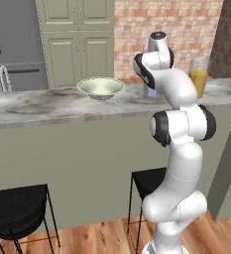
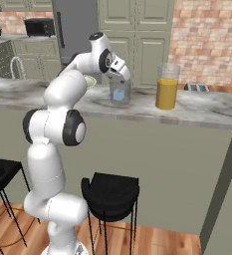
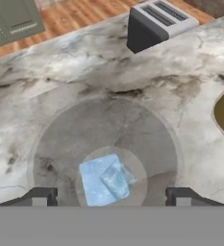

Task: There are two ice cubes in the ice bowl. Place both ice cubes in the glass cup.

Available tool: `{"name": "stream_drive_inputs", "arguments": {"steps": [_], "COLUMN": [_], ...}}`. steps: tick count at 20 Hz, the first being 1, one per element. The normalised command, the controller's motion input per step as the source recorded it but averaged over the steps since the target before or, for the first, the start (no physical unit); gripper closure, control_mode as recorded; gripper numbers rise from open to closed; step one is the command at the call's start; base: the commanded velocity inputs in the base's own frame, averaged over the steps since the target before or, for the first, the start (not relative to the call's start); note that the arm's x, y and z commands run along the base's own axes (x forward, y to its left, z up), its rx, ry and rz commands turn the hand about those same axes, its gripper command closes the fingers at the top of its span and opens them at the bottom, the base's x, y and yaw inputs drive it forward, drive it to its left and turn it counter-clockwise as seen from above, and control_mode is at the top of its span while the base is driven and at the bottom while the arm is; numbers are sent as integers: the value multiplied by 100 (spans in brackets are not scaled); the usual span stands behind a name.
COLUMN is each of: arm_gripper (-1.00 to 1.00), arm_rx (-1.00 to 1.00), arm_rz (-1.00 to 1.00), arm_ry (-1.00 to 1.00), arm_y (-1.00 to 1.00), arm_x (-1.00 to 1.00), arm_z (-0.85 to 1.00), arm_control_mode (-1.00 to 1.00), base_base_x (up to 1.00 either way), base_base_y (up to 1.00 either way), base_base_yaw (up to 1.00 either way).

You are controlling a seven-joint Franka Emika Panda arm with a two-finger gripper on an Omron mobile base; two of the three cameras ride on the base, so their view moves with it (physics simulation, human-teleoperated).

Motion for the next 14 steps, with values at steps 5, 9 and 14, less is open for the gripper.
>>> {"name": "stream_drive_inputs", "arguments": {"steps": [5,9,14], "arm_gripper": [-100,-100,-100], "arm_rx": [0,0,0], "arm_rz": [-2,-2,0], "arm_ry": [-1,-15,-9], "arm_y": [-6,-44,-69], "arm_x": [-48,-100,-100], "arm_z": [31,7,-45], "arm_control_mode": [-100,-100,-100], "base_base_x": [0,0,0], "base_base_y": [0,0,0], "base_base_yaw": [0,0,0]}}
